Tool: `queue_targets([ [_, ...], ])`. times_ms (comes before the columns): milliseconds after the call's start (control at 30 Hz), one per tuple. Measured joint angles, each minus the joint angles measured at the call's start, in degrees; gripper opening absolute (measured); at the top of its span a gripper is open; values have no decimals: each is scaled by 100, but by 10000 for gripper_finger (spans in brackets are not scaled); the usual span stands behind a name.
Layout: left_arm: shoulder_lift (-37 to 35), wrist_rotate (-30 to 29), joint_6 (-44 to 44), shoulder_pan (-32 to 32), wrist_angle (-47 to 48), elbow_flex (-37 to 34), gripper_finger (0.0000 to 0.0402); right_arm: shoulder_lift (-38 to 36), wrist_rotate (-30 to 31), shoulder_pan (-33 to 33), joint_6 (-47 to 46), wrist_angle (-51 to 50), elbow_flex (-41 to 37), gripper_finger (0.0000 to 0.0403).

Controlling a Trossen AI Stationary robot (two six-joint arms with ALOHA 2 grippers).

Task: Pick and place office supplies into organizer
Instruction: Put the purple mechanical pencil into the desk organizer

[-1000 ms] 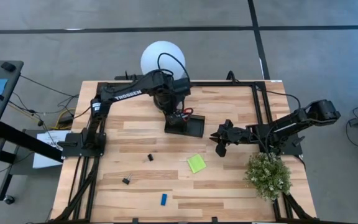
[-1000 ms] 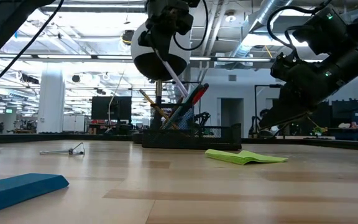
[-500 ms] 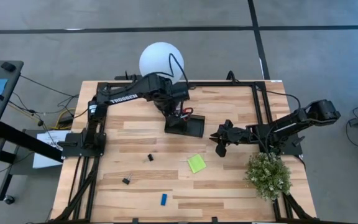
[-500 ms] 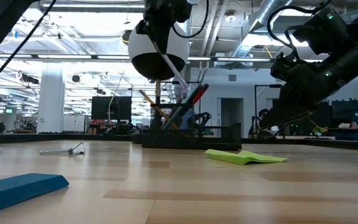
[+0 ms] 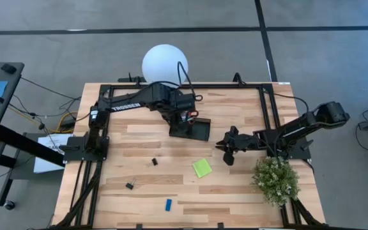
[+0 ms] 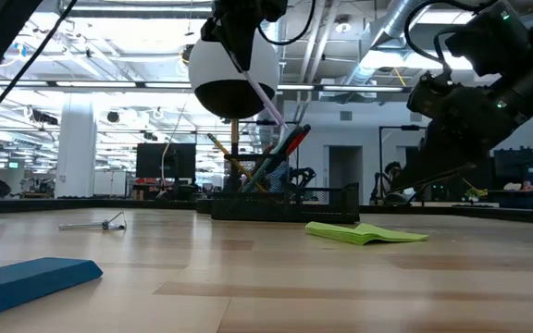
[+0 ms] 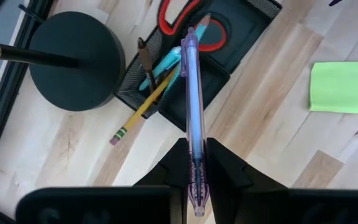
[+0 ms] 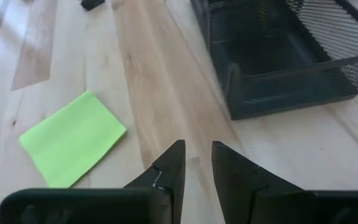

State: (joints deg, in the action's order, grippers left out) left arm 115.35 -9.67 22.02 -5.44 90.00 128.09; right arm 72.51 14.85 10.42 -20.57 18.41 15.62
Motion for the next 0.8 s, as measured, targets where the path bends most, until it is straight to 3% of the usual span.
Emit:
queue_targets([
  [433,-123,-252,-101,371,-2,-4,21,0,26,343,-193,-17,0,72],
  [567,-531,-36,-430,588,2,-4,21,0,26,384,-193,-118,2,72],
  [700,-1103,-471,-235,803,-30,-131,21,0,26,371,-193,-183,1,72],
  [800,-1818,-851,169,808,-14,-816,21,0,26,371,-193,-179,1,72],
])
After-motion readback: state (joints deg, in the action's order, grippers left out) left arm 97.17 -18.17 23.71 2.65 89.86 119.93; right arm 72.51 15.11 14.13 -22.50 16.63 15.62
